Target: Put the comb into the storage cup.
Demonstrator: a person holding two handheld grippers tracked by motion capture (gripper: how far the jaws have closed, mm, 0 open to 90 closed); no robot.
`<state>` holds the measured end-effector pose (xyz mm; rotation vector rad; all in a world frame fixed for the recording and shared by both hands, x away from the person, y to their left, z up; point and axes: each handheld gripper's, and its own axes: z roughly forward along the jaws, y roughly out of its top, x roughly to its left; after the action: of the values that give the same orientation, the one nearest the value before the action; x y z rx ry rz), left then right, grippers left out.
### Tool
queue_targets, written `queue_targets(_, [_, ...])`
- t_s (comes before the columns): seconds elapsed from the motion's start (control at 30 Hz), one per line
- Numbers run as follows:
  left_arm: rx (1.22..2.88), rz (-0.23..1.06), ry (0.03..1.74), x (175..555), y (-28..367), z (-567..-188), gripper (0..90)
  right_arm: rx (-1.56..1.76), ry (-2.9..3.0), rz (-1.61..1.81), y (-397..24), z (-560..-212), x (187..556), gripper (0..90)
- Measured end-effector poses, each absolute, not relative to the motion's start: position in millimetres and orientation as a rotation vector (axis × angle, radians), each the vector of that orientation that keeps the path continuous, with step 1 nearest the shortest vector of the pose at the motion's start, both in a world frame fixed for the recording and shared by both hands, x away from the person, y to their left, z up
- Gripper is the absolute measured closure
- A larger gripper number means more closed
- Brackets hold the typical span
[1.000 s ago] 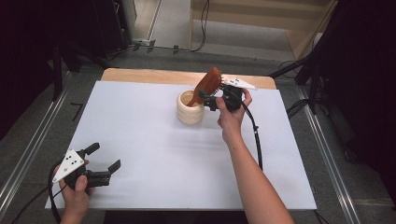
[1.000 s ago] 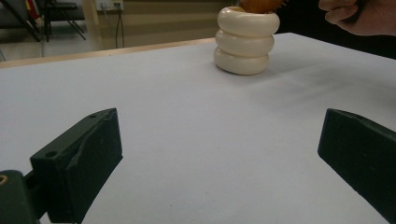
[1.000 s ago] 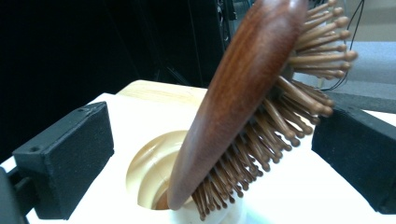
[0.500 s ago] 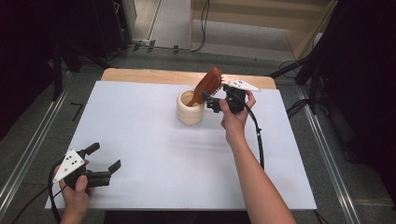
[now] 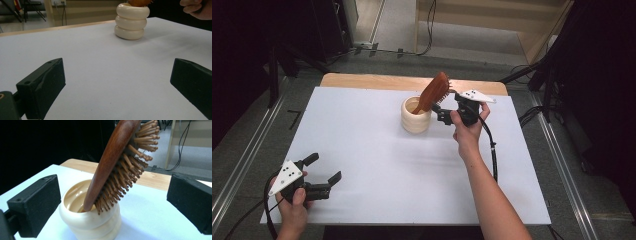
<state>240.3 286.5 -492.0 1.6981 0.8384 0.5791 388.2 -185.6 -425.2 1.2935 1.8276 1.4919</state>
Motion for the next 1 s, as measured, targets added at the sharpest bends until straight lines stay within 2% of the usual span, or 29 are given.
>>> queue_targets(1.0, [1.695,0.585,0.844,239.6,285.9,-492.1,0.0,1.214,1.865,1.468,-208.7,-436.6,343.0,0.0])
